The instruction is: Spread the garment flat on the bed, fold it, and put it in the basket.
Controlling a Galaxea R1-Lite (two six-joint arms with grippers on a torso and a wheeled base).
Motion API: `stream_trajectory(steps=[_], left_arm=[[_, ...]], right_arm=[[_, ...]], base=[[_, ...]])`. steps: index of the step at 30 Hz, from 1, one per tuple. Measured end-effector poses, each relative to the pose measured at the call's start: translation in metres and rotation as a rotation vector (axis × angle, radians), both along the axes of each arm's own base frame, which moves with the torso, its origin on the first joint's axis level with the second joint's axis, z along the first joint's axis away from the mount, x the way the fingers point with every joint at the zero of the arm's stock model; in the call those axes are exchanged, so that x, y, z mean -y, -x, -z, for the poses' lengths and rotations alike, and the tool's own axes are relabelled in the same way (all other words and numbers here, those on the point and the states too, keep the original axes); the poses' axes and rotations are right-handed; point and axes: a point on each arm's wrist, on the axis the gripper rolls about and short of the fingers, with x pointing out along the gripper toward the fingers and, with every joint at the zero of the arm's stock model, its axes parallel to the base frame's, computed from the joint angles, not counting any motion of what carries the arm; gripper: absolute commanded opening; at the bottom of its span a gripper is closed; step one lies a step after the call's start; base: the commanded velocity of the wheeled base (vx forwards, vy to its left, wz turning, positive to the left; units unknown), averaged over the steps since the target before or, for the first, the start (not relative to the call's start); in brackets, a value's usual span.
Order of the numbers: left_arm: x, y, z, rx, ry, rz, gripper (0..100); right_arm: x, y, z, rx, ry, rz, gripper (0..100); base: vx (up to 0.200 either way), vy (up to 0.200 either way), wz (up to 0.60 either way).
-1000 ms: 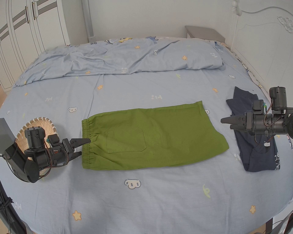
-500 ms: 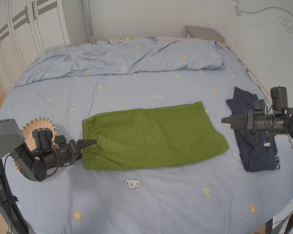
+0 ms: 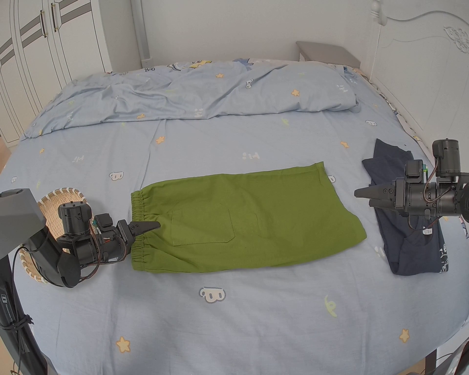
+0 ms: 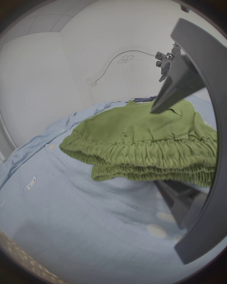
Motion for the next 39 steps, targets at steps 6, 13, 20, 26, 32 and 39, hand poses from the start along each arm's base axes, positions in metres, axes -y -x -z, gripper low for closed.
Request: stream_trajectory(steps=[6, 13, 20, 26, 32, 39], left_arm=[[-0.001, -0.001, -0.001, -0.01, 0.022, 0.01, 0], [-0.004, 0.001, -0.003, -0.026, 0.054, 0.022, 0], [-0.014, 0.005, -0.01, -0.024, 0.087, 0.049, 0], [-0.018, 0.006, -0.013, -0.015, 0.09, 0.043, 0], [-0.019, 0.006, -0.014, -0.013, 0.091, 0.042, 0], [-0.019, 0.006, -0.014, -0.009, 0.09, 0.042, 0]], right_arm=[[0.004, -0.005, 0.001, -0.006, -0.003, 0.017, 100], [0.022, -0.029, 0.018, -0.055, -0.001, 0.08, 100], [0.036, -0.057, 0.05, -0.146, 0.006, 0.126, 100], [0.037, -0.072, 0.076, -0.21, 0.012, 0.13, 100], [0.024, -0.079, 0.096, -0.261, 0.019, 0.093, 100], [0.01, -0.084, 0.11, -0.292, 0.013, 0.043, 100]], base=[[0.0, 0.0, 0.0], [0.0, 0.0, 0.0], [0.0, 0.0, 0.0], [0.0, 0.0, 0.0], [0.0, 0.0, 0.0], [0.0, 0.0, 0.0]])
